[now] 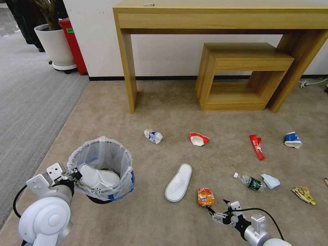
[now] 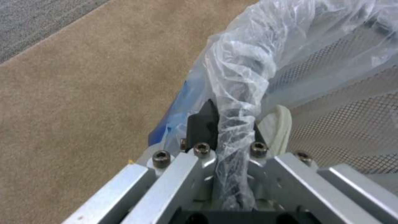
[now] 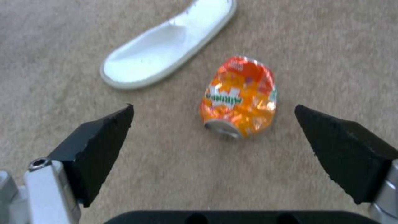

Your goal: Pick up the trash bin and place the garbage on the floor into it.

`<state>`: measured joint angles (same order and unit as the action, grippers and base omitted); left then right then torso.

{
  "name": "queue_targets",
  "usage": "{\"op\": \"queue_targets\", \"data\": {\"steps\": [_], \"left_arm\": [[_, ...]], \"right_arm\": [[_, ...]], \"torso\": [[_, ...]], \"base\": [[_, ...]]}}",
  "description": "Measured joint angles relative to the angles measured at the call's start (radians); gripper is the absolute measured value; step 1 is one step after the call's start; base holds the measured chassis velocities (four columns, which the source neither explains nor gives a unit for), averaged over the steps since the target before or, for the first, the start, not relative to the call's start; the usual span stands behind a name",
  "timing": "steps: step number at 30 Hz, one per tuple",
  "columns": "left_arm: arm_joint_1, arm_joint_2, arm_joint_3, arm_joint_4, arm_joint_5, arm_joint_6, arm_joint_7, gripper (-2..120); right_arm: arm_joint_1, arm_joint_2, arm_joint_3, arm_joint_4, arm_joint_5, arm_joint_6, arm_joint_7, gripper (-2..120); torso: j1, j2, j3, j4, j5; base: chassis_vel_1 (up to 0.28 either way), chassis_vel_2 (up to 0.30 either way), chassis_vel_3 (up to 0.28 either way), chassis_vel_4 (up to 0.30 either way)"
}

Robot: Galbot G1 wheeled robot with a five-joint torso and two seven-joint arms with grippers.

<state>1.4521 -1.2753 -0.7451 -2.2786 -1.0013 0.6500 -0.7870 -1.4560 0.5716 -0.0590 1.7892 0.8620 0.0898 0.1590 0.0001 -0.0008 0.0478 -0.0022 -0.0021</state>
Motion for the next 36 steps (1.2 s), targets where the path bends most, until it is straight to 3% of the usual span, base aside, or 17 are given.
{"op": "queue_targets", "data": {"steps": [21, 36], "left_arm": [[0.007, -0.015, 0.002, -0.002, 0.016, -0.004, 0.001, 1], [0.008, -0.029, 0.004, -0.012, 0.021, -0.004, 0.003, 1]], "right_arm": [[0.098, 0.141, -0.036, -0.169, -0.142, 0.008, 0.04, 93], [0.136, 0.16, -0.1, -0.191, -0.22, -0.009, 0.056, 93]], "torso": [[0.0, 0.0, 0.0, 0.0, 0.0001], [0.0, 0.0, 0.0, 0.0, 0.0]], "base": [[0.0, 0.0, 0.0, 0.0], [0.0, 0.0, 0.0, 0.0]]}}
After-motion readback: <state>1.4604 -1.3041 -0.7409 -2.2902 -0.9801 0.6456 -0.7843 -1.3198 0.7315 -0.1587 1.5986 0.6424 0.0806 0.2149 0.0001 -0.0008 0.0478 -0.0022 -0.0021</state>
